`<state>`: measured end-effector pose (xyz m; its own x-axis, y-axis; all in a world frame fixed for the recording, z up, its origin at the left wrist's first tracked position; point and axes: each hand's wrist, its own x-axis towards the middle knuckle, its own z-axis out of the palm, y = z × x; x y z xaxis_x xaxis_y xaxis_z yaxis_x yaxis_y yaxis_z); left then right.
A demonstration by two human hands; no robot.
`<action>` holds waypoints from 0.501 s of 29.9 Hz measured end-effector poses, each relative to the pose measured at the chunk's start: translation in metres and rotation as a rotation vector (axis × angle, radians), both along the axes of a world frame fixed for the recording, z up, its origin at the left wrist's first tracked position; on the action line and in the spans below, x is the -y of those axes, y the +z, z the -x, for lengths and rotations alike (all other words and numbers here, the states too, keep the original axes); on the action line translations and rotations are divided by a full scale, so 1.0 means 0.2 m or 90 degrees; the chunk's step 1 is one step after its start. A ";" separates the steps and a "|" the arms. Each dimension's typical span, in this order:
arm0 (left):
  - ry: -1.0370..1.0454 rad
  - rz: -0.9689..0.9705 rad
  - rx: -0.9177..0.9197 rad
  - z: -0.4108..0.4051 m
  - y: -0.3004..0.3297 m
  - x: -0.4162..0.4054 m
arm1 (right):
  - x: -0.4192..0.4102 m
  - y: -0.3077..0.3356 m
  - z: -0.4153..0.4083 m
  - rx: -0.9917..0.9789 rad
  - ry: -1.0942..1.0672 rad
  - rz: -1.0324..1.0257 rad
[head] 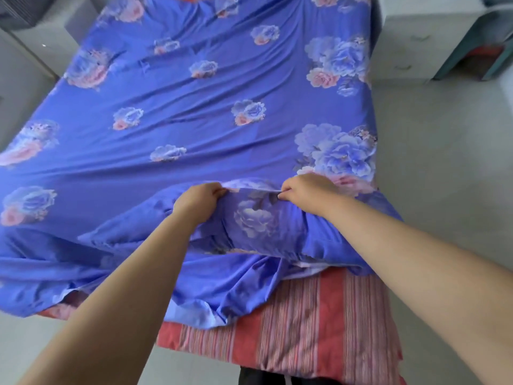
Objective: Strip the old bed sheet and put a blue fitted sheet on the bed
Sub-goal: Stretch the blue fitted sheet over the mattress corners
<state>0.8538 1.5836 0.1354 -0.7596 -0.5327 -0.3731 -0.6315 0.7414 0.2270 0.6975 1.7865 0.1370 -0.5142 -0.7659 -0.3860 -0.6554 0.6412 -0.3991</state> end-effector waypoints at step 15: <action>0.020 -0.042 -0.060 0.08 -0.85 0.10 | 0.26 -0.89 -0.10 -0.121 -0.021 -0.104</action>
